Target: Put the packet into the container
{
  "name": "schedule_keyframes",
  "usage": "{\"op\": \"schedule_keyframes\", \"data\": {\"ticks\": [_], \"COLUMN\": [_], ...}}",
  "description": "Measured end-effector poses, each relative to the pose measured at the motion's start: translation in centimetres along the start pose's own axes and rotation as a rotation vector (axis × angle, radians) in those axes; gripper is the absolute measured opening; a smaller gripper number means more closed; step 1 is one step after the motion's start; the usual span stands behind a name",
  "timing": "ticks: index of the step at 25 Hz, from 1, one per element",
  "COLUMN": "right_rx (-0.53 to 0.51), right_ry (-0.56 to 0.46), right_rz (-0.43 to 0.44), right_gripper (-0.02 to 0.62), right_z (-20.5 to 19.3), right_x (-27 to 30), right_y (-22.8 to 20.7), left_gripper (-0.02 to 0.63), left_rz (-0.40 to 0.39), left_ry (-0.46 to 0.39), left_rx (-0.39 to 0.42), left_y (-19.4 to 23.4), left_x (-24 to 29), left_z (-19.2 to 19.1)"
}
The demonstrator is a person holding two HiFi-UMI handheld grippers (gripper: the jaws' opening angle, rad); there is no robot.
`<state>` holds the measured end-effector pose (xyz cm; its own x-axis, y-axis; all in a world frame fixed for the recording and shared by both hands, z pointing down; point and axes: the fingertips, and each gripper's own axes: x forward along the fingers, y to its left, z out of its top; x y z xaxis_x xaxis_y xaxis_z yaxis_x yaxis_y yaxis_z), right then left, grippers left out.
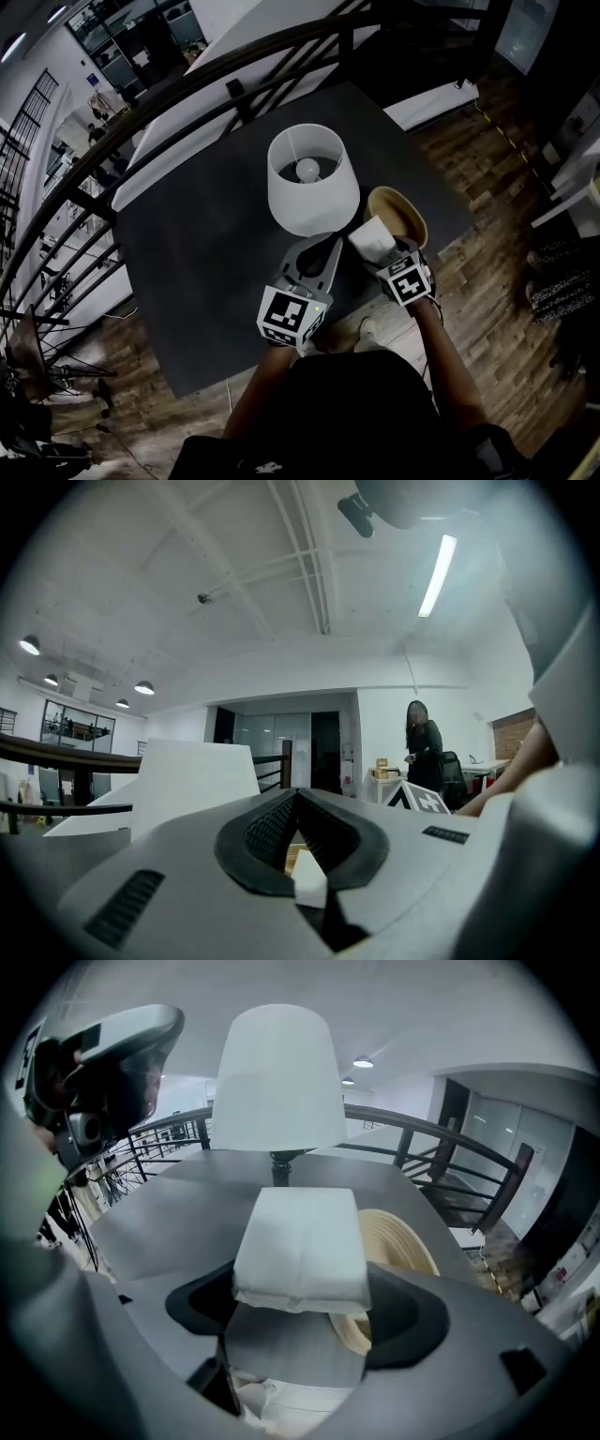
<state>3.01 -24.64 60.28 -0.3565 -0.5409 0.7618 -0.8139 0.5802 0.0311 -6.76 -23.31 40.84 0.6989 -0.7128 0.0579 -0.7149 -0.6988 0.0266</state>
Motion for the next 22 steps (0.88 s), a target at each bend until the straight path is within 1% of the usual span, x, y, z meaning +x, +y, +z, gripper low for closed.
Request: {"op": "schedule_keyframes", "data": {"ticks": [11,15,22], "right_rx": [0.005,0.024,0.015], "right_ry": [-0.001,0.005,0.028], "right_rz": [-0.046,-0.044,-0.042], "right_gripper": [0.408,0.408,0.408], "right_z": [1.1,0.9,0.7], "right_x": [-0.4,-0.1,1.0], "right_y": [-6.3,-7.8,-9.6], "left_gripper": [0.008,0.008,0.008], "left_rz": [0.014,0.027,0.045], "left_ry": [0.003,0.009,0.027], "left_rx": [0.041,0.054,0.053], "left_y": [-0.4,-0.2,0.2], "left_x": [2.0,2.3,2.7], "left_z": [0.3,0.3,0.0]}}
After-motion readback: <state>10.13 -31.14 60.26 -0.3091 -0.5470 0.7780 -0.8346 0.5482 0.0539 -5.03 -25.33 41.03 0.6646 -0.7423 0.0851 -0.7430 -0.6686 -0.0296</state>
